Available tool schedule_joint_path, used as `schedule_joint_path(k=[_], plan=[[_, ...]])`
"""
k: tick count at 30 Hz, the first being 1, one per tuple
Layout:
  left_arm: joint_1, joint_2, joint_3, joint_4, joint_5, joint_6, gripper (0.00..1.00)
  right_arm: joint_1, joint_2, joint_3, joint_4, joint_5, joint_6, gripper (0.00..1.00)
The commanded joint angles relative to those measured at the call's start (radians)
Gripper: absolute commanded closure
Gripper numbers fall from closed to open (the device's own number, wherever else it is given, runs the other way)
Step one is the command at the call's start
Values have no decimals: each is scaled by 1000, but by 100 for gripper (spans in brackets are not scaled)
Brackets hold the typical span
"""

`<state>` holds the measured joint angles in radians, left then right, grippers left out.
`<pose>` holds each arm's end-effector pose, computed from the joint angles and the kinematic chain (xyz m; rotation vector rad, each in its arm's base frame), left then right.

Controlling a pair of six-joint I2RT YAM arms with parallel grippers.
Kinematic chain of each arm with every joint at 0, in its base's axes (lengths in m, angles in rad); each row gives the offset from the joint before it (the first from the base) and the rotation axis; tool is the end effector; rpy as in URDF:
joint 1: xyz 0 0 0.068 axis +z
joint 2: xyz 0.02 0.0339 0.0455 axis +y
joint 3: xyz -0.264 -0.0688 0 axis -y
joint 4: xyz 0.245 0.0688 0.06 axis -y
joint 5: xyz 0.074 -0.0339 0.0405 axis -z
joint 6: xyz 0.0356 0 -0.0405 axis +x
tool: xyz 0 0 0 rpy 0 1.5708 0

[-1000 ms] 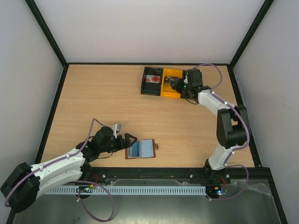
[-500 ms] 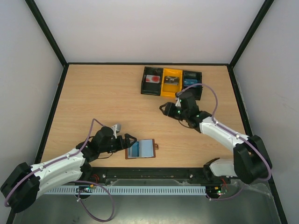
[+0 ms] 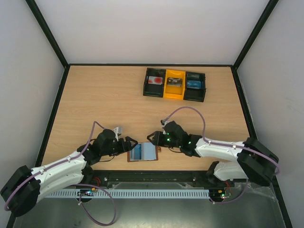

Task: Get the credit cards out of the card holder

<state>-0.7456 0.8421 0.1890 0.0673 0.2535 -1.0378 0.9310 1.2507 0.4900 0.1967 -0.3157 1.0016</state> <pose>0.1156 -0.1189 0.1493 -0.1896 2.4313 -1.2107 0.1385 0.2047 0.1810 -0.1295 2.4811 1.3454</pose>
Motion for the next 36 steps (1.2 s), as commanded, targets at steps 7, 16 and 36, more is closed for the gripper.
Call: schedule_joint_path(k=[7,16,36], plan=[[3,-49,-20,-32,-10,-15,21,193,179,34,212,91,114,70],[4,-41,-26,-17,16,-18,40,210,298,29,272,93,120,77],[5,262,-24,116,19,9,97,217,350,-76,273,190,155,87]])
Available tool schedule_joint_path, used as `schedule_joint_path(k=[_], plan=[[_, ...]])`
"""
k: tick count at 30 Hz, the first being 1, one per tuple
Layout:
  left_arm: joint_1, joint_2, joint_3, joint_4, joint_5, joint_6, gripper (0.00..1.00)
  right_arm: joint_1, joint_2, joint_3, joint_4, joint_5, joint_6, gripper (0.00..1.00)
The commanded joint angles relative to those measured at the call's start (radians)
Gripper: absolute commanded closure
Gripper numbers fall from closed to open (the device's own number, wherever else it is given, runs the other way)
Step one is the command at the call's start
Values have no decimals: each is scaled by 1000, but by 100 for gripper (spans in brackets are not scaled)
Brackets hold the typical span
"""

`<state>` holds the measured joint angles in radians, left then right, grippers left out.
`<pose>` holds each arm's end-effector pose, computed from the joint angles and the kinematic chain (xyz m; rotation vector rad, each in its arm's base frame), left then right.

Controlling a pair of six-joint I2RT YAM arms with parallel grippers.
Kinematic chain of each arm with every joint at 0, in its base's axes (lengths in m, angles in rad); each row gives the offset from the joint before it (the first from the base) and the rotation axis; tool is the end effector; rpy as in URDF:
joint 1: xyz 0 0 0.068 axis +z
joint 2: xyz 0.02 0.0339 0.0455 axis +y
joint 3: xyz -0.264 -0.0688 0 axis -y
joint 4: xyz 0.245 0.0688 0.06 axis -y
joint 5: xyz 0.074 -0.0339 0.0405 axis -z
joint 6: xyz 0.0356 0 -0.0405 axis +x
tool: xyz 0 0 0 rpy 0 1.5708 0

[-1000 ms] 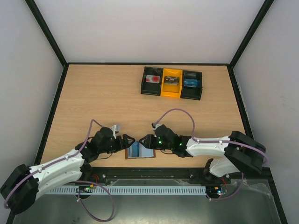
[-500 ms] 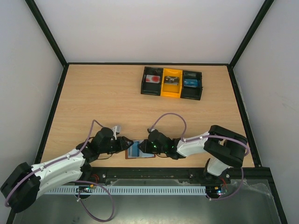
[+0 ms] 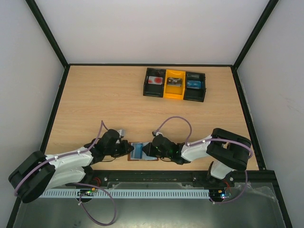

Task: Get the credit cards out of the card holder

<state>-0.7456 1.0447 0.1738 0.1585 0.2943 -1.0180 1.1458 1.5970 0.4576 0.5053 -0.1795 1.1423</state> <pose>0.1200 -0.1249 0.1224 -0.1763 2.5714 -1.1507 0.1062 0.2501 0.1154 -0.1233 2.6068 1.2977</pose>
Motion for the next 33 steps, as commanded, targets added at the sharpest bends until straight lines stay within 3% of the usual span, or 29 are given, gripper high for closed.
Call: schedule_joint_path(k=[1,22,29,33], plan=[[5,73,-11,30,-21,-14,97,2,1,-46,-24,51,18,87],[3,86,-11,24,0,1,97,2,66,-34,125,69,57,87],[3,59,74,-81,-4,43,80,3,111,-69,154,70,59,88],[3,56,82,-98,-5,53,78,2,98,-82,171,76,71,88]])
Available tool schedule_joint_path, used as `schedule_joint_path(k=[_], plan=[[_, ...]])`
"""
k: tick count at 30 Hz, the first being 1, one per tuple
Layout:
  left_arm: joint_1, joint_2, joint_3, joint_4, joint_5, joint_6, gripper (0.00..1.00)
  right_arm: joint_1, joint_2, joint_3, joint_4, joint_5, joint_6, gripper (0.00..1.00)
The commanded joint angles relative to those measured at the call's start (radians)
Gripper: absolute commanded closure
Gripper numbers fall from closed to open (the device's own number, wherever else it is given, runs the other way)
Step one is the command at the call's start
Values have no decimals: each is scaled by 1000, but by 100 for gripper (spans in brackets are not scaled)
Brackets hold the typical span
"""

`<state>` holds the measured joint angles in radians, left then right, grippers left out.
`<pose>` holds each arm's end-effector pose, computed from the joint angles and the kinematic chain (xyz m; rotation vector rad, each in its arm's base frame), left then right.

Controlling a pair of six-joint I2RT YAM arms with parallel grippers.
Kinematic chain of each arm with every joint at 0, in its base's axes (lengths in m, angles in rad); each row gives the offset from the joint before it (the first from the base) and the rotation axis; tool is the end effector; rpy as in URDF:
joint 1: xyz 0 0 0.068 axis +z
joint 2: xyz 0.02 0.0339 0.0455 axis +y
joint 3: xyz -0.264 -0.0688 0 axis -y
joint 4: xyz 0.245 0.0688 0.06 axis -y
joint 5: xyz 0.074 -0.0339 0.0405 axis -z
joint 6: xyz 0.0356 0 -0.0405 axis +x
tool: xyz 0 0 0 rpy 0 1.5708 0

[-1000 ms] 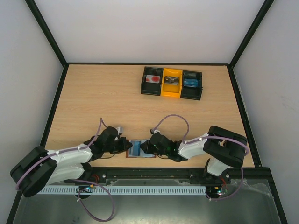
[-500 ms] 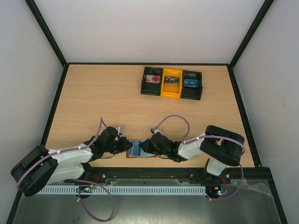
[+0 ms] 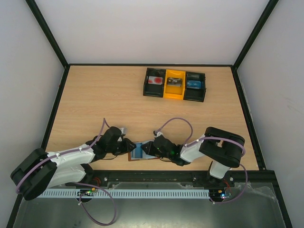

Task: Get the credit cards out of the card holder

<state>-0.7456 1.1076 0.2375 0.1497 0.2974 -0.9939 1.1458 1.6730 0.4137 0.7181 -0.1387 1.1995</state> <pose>0.1304 -0.1346 0.1298 -0.1455 2.5757 -1.1394 0.1080 0.2505 0.1050 -0.0313 2.5177 1.3796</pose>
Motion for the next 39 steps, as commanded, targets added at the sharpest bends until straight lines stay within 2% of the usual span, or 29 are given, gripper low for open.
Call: schedule_joint_path(k=[1,8,13,20,24,34,36,39], plan=[[3,-1,16,-90,-6,34,77,2,15,-42,-42,39,15,88],[3,11,15,-126,-18,53,72,2,-2,-44,-46,45,7,88],[2,-25,34,-144,9,72,62,2,30,-42,-20,30,7,89],[3,-59,42,-187,-7,81,62,2,7,-53,1,39,12,89],[3,-30,34,-145,24,86,61,2,-1,-50,-3,34,2,89],[2,7,13,-104,23,77,92,2,9,-27,13,10,-17,88],[2,6,6,-104,22,75,96,2,20,-25,33,0,-11,88],[2,3,-1,-105,16,75,97,2,35,-29,64,-9,1,88]])
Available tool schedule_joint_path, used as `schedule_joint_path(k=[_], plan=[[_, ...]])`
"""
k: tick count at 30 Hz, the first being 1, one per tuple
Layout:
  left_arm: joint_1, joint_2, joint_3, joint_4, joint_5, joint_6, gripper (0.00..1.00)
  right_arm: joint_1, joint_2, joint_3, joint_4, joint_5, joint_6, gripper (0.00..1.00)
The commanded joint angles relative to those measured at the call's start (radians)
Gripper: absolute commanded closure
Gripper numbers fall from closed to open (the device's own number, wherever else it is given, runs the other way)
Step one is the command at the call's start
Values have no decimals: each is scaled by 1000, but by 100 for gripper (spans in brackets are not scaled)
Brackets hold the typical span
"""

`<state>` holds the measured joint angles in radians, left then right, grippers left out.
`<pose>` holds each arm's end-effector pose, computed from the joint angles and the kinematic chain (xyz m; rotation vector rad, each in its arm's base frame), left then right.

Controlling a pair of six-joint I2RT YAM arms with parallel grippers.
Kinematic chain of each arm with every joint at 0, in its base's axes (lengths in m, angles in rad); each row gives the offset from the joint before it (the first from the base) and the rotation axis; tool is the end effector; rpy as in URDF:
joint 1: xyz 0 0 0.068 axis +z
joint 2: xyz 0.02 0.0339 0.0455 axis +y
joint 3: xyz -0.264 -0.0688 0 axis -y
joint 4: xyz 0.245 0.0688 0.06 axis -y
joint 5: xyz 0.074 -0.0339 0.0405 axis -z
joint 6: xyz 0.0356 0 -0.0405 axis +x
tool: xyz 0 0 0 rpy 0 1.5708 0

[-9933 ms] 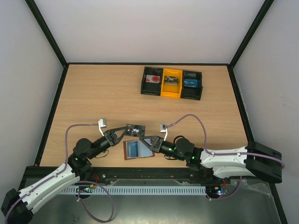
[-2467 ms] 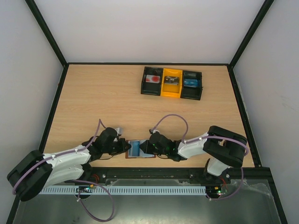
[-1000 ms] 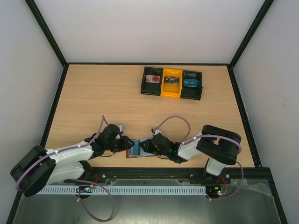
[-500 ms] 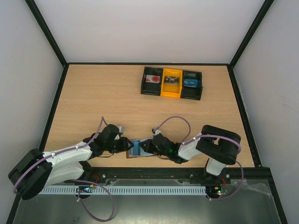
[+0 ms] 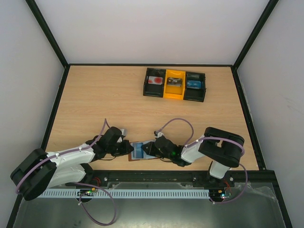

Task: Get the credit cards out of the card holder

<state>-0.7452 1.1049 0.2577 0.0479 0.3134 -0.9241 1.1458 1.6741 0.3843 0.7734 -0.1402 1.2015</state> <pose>0.1276 -0.1327 0.1282 -0.0671 2.6451 -1.0747 0.1059 0.2460 0.1034 -0.0324 2.4950 1.4061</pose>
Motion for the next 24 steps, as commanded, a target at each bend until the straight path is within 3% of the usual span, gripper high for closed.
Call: schedule_joint_path(k=[1,11,24], plan=[[1,6,-23,-3,-3,5,97,2,39,-1,18,-11,1,88],[1,13,-30,-2,-18,7,97,2,65,-9,88,-40,26,88],[1,37,-25,34,2,3,97,2,100,-27,229,-88,62,98]])
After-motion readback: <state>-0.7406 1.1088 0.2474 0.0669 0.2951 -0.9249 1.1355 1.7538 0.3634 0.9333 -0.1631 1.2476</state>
